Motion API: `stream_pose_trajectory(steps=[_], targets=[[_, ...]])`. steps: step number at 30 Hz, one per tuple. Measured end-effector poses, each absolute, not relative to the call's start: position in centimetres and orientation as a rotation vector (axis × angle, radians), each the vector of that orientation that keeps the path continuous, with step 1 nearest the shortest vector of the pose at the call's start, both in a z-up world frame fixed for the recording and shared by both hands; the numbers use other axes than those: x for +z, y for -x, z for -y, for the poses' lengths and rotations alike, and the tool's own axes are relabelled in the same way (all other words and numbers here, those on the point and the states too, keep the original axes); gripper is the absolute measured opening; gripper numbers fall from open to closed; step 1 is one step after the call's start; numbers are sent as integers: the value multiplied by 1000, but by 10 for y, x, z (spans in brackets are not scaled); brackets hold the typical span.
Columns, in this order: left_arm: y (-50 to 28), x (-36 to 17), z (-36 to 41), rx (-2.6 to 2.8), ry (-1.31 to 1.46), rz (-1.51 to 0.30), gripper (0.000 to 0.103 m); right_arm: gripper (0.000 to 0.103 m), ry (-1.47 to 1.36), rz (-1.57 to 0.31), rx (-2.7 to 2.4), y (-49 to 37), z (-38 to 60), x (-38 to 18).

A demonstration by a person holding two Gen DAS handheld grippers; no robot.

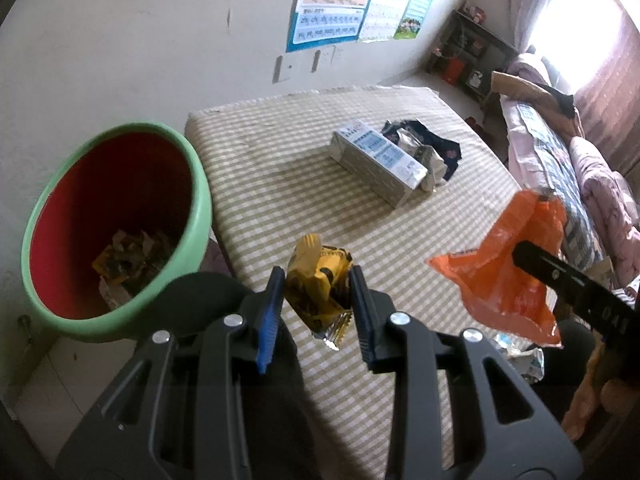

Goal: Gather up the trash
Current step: 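Lift the orange bag and yellow wrapper toward the red bucket, then open both grippers above the red bucket to drop the bag and wrapper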

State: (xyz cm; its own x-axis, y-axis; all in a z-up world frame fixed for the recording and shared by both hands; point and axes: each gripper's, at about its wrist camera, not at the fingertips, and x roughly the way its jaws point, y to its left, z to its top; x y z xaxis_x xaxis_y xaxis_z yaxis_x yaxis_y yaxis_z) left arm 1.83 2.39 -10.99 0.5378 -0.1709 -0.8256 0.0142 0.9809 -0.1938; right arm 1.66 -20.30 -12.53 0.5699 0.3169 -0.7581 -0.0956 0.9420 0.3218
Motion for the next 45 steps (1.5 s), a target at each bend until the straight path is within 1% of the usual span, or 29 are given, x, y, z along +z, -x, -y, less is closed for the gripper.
stream_pose_trajectory(steps=[13, 45], targets=[[-25, -93, -61, -21, 235, -944, 32, 46, -242, -931, 275, -16, 193, -121], [-25, -94, -106, 65, 340, -914, 32, 47, -144, -947, 379, -15, 140, -115]])
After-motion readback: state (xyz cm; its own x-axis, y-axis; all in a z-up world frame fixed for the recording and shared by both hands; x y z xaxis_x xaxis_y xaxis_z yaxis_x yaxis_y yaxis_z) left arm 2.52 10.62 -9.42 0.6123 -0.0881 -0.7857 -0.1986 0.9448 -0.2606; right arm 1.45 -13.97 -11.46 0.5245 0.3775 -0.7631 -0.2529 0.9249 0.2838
